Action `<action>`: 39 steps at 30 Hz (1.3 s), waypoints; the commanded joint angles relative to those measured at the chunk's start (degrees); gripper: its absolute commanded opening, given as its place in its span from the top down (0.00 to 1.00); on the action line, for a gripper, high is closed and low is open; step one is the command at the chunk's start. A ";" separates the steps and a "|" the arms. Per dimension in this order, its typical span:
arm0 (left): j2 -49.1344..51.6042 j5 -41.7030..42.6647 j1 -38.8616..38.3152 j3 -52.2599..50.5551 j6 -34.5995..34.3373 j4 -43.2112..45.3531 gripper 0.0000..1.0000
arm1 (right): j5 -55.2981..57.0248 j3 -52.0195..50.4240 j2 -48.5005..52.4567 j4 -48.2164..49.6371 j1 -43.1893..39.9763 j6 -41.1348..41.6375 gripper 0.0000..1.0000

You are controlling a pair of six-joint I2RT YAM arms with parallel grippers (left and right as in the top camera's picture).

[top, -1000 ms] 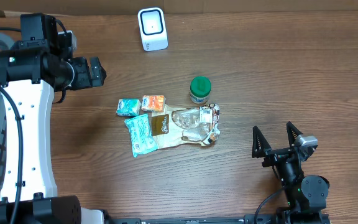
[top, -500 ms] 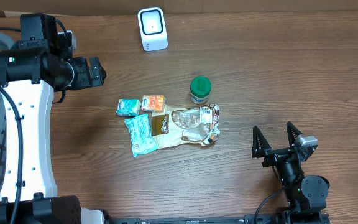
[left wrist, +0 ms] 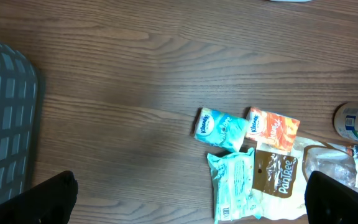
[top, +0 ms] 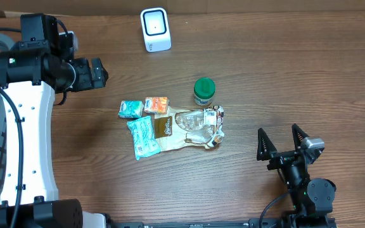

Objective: Scan the item barcode
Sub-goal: 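Move the right gripper from rest toward the snack bag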

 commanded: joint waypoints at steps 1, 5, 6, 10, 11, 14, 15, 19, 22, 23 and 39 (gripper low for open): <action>-0.66 0.61 -0.28 1.27 0.68 0.20 0.00 | -4.96 -0.55 -0.04 1.75 0.04 2.60 0.00; -0.66 0.61 -0.28 1.27 0.68 0.20 0.00 | -10.93 1.51 0.02 0.96 0.04 2.64 0.00; -0.66 0.61 -0.28 1.27 0.66 0.20 0.00 | -11.91 3.26 0.28 -0.59 -0.02 2.64 0.00; -0.66 0.61 -0.28 1.27 0.68 0.20 0.01 | -12.46 10.78 2.82 -7.89 -0.07 2.82 0.00; -0.66 0.61 -0.28 1.27 0.68 0.20 0.00 | -12.46 12.92 3.87 -9.66 -0.07 2.82 0.00; -0.66 0.61 -0.28 1.27 0.66 0.20 0.00 | -13.46 19.98 8.39 -14.60 -0.07 2.80 0.00; -0.66 0.61 -0.28 1.27 0.68 0.20 0.00 | -14.01 22.05 10.03 -15.82 -0.07 2.80 0.00; -0.66 0.61 -0.28 1.27 0.68 0.20 0.00 | -20.15 32.15 19.91 -21.81 -0.07 2.80 0.00; -0.66 0.61 -0.28 1.27 0.66 0.20 0.01 | -24.17 36.94 26.23 -25.44 -0.07 2.80 0.00; -0.66 0.61 -0.28 1.27 0.68 0.20 0.01 | -25.35 38.18 28.11 -26.38 -0.07 2.80 0.00; -0.66 0.61 -0.28 1.27 0.66 0.20 0.00 | -35.52 64.92 55.69 -55.95 -0.04 -0.11 0.00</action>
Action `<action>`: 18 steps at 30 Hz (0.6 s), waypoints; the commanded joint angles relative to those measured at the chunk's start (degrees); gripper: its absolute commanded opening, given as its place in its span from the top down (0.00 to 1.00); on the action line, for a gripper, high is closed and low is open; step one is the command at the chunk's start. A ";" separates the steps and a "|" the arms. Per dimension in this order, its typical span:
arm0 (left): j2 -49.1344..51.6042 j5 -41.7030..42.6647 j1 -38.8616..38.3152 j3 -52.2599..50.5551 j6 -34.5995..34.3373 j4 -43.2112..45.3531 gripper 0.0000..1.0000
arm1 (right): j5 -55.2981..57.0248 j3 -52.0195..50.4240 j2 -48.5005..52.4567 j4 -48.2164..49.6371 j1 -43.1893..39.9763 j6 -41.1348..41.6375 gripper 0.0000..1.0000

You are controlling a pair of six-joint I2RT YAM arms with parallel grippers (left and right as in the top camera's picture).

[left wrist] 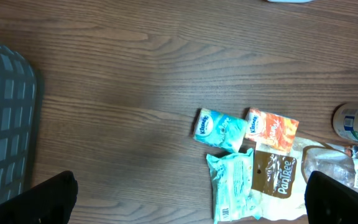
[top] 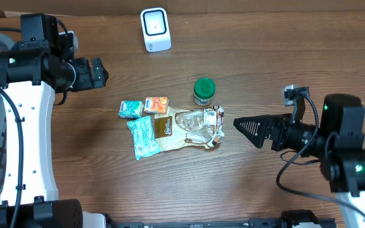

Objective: Scan the item barcode
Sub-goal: 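Move the right gripper from rest toward the snack bag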

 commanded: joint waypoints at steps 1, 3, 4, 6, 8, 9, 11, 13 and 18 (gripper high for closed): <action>-0.66 0.44 -0.28 1.27 0.68 0.04 0.00 | 3.39 6.29 3.28 -6.36 -0.04 -2.51 0.00; -0.66 0.44 -0.28 1.27 0.68 0.04 0.00 | 8.48 8.07 4.85 -10.73 -0.04 -3.10 0.00; -0.66 0.44 -0.28 1.27 0.68 0.04 0.00 | 9.73 8.13 5.09 -11.56 -0.04 -3.10 0.00; -0.66 0.44 -0.28 1.27 0.68 0.04 0.01 | 12.09 8.13 5.42 -12.98 -0.04 -3.10 0.00; -0.66 0.44 -0.28 1.27 0.68 0.04 0.01 | 14.23 8.09 5.49 -13.64 -0.07 -3.10 0.00; -0.66 0.44 -0.28 1.27 0.68 0.04 0.00 | 14.95 8.09 5.49 -13.55 -0.07 -3.06 0.00; -0.66 0.44 -0.28 1.27 0.68 0.04 0.00 | 15.04 8.09 5.49 -12.28 -0.07 -2.86 0.00; -0.66 0.44 -0.28 1.27 0.68 0.04 0.00 | 15.13 8.09 5.49 -12.20 -0.07 -2.89 0.00; -0.66 0.44 -0.28 1.27 0.68 0.04 0.00 | 15.08 8.09 5.49 -12.26 -0.07 -2.89 0.00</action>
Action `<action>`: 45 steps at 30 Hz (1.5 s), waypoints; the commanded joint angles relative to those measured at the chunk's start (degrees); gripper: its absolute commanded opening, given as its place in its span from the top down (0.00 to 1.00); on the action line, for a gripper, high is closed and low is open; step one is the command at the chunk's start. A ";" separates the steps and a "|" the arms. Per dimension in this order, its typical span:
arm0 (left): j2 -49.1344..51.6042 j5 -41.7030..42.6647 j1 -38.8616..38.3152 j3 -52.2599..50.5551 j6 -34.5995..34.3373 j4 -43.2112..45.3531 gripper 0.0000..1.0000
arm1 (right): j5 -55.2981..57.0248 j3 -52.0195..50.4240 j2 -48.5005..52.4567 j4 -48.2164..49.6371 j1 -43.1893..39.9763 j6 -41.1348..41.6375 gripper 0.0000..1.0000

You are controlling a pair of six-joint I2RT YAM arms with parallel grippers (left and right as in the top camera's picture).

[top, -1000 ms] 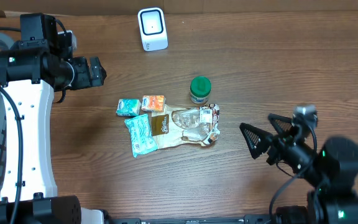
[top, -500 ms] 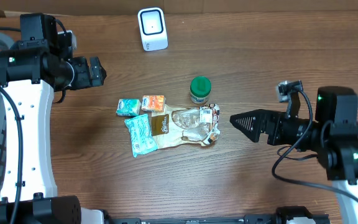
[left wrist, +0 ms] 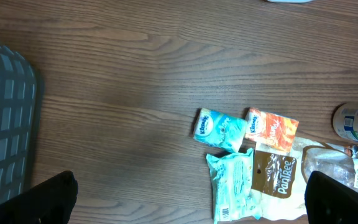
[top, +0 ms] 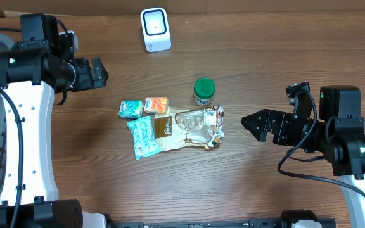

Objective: Scan the item barcode
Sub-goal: 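Move the right gripper from rest toward the snack bag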

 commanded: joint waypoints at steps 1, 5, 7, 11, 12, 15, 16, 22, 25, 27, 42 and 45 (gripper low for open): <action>-0.66 0.44 -0.26 1.27 0.70 0.04 0.00 | 1.05 1.64 -0.26 0.39 -0.07 -0.46 0.00; -0.66 0.44 -0.26 1.27 0.70 0.04 0.00 | 1.05 1.64 -0.26 0.24 -0.07 -0.48 0.00; -0.66 0.44 -0.26 1.27 0.70 0.04 0.00 | 1.05 1.64 -0.26 0.00 -0.07 -0.48 0.00; -0.66 0.44 -0.26 1.27 0.70 0.04 0.00 | 1.05 1.64 -0.26 -0.13 -0.04 -0.46 0.00; -0.66 0.44 -0.26 1.27 0.68 0.04 0.00 | 1.05 1.64 -0.26 -0.11 -0.04 -0.46 0.00; -0.66 0.44 -0.26 1.27 0.70 0.04 0.00 | 1.03 1.64 -0.26 0.33 -0.04 -0.44 0.00; -0.66 0.44 -0.26 1.27 0.70 0.04 0.00 | 1.03 1.64 -0.26 0.52 -0.04 -0.44 0.00; -0.66 0.44 -0.26 1.27 0.70 0.04 0.00 | 1.03 1.64 -0.26 0.52 -0.04 0.31 0.00; -0.66 0.44 -0.26 1.27 0.70 0.04 0.01 | 1.03 1.62 -0.20 1.90 -0.04 3.15 0.00; -0.66 0.44 -0.26 1.27 0.70 0.04 0.01 | 0.98 1.62 0.07 3.08 0.02 5.70 0.00; -0.66 0.44 -0.26 1.27 0.70 0.04 0.01 | 0.90 1.62 11.87 7.78 6.88 17.00 0.04; -0.66 0.44 -0.26 1.27 0.70 0.04 0.00 | 0.79 1.62 13.29 7.78 7.43 17.40 0.06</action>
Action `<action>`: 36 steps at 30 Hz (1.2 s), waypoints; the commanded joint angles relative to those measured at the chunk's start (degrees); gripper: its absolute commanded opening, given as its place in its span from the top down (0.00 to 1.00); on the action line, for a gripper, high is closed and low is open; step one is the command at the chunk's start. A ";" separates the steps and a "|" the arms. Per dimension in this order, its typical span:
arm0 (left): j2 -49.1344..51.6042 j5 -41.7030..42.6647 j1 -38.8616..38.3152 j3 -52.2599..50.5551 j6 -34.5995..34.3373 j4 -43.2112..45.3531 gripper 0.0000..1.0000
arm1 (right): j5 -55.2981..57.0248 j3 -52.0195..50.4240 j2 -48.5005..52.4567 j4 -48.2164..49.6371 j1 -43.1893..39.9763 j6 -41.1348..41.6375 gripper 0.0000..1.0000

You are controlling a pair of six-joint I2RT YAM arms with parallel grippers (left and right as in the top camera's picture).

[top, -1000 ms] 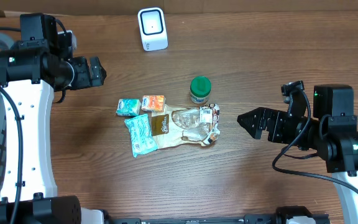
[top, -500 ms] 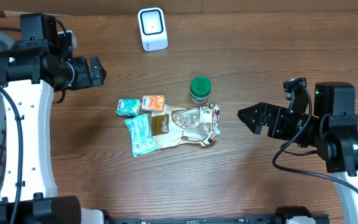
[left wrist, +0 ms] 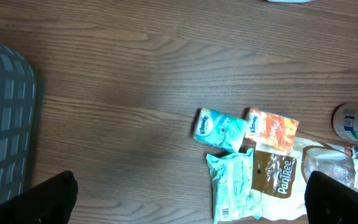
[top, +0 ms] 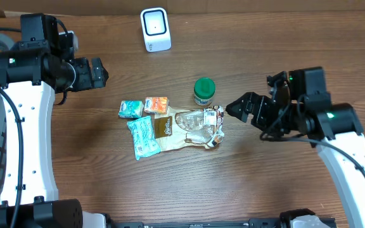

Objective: Scan the item barcode

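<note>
A white barcode scanner stands at the table's far edge. The items lie in a pile at mid-table: a blue tissue pack, an orange tissue pack, a teal packet, a brown-and-clear bag and a green-lidded jar. My right gripper points left, just right of the bag's labelled end, open and holding nothing. My left gripper hovers high at the left, open and empty; its fingertips show far apart. The wrist view takes in the blue tissue pack and the teal packet.
A grey mesh basket sits at the table's left edge, also in the left wrist view as the basket. Bare wood lies between the basket and the pile, and in front of the pile.
My right gripper has moved left and farther back, from right of the pile to close beside the bag's labelled right end. The left arm and the items are unchanged.
First my right gripper stood open near the front right edge, pointing away. Then the arm was raised with the gripper turned left toward the pile, then slightly farther right. Now it is beside the bag's right end. My left arm stayed still throughout.
</note>
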 commanded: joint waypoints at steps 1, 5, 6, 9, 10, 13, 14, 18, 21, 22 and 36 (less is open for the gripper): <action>-0.66 0.44 -0.28 1.27 0.66 0.04 0.00 | 0.13 1.51 0.98 0.52 0.87 2.10 0.06; -0.66 0.44 -0.28 1.27 0.68 0.04 0.00 | 0.81 1.51 1.38 2.43 4.17 2.60 0.06; -0.66 0.44 -0.28 1.27 0.68 0.04 0.01 | 1.79 1.51 1.49 2.64 5.20 2.62 0.06; -0.66 0.42 -0.28 1.27 0.66 0.04 0.00 | 6.27 1.51 2.14 2.82 8.28 4.63 0.05; -0.66 0.44 -0.28 1.27 0.66 0.04 0.00 | 7.85 1.51 2.54 2.84 9.22 5.70 0.05; -0.66 0.44 -0.28 1.27 0.68 0.04 0.01 | 11.61 1.49 3.96 3.61 12.02 8.85 0.05; -0.66 0.44 -0.28 1.27 0.68 0.04 0.01 | 11.78 1.49 4.59 4.20 12.90 9.01 0.05; -0.66 0.44 -0.28 1.27 0.66 0.04 0.01 | 11.69 1.49 6.80 5.18 15.32 10.36 0.05; -0.66 0.42 -0.28 1.27 0.68 0.04 0.00 | 11.56 1.46 8.28 4.98 16.44 10.54 0.05; -0.66 0.44 -0.28 1.27 0.66 0.04 0.00 | 11.54 1.49 8.61 4.96 16.68 10.51 0.05; -0.66 0.42 -0.28 1.27 0.66 0.04 0.01 | 11.76 1.46 14.60 10.60 19.67 11.82 0.07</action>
